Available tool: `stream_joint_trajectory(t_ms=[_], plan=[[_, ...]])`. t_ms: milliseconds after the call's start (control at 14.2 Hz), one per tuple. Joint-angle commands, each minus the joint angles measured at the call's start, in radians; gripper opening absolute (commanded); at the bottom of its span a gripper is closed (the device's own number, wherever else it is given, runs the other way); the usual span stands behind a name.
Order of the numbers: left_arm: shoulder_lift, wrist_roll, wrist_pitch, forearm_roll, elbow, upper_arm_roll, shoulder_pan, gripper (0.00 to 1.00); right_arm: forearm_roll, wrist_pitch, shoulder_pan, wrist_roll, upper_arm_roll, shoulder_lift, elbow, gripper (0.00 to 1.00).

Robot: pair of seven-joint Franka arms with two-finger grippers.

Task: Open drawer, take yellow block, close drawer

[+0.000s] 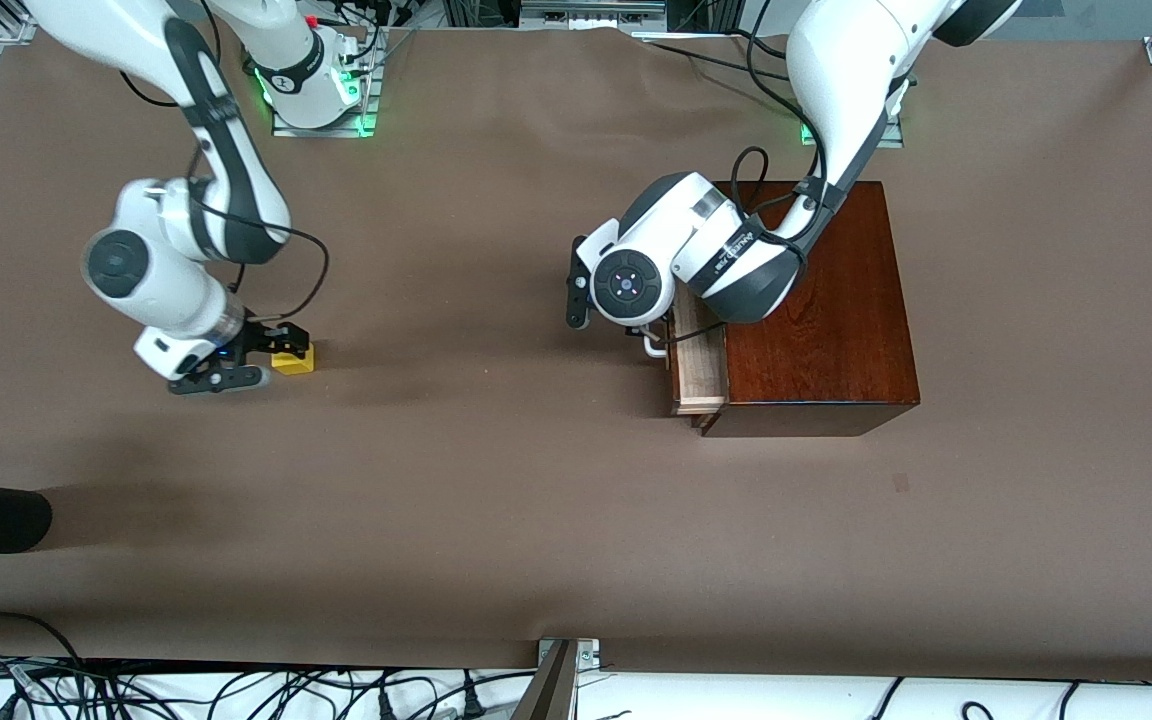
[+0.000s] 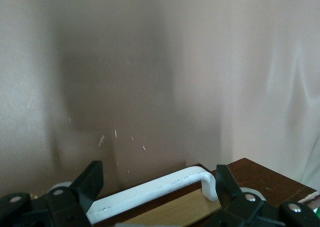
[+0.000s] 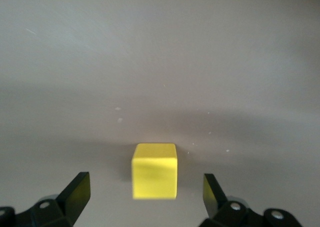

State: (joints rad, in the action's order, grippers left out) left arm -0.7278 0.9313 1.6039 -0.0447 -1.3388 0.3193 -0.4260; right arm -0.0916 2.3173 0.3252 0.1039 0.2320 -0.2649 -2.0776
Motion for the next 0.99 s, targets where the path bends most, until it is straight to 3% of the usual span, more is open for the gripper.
stream_joint_trajectory(t_ms=[0, 353, 706, 918], plan=[[0.015, 0.020, -0.062, -0.066, -0.006, -0.017, 0.052, 1.00, 0.012, -0.206, -0.018, -0.012, -0.016, 0.137, 0.085, 1.00], [0.030, 0.021, -0.144, -0.067, -0.008, -0.019, 0.079, 1.00, 0.021, -0.596, -0.015, -0.013, -0.017, 0.205, 0.365, 1.00], [0.143, 0.012, -0.107, -0.058, 0.010, 0.000, 0.079, 1.00, 0.023, -0.705, -0.015, -0.004, -0.010, 0.216, 0.481, 1.00], [0.229, 0.026, -0.110, 0.022, 0.044, 0.000, 0.185, 1.00, 0.020, -0.752, -0.025, -0.006, -0.003, 0.203, 0.563, 1.00]])
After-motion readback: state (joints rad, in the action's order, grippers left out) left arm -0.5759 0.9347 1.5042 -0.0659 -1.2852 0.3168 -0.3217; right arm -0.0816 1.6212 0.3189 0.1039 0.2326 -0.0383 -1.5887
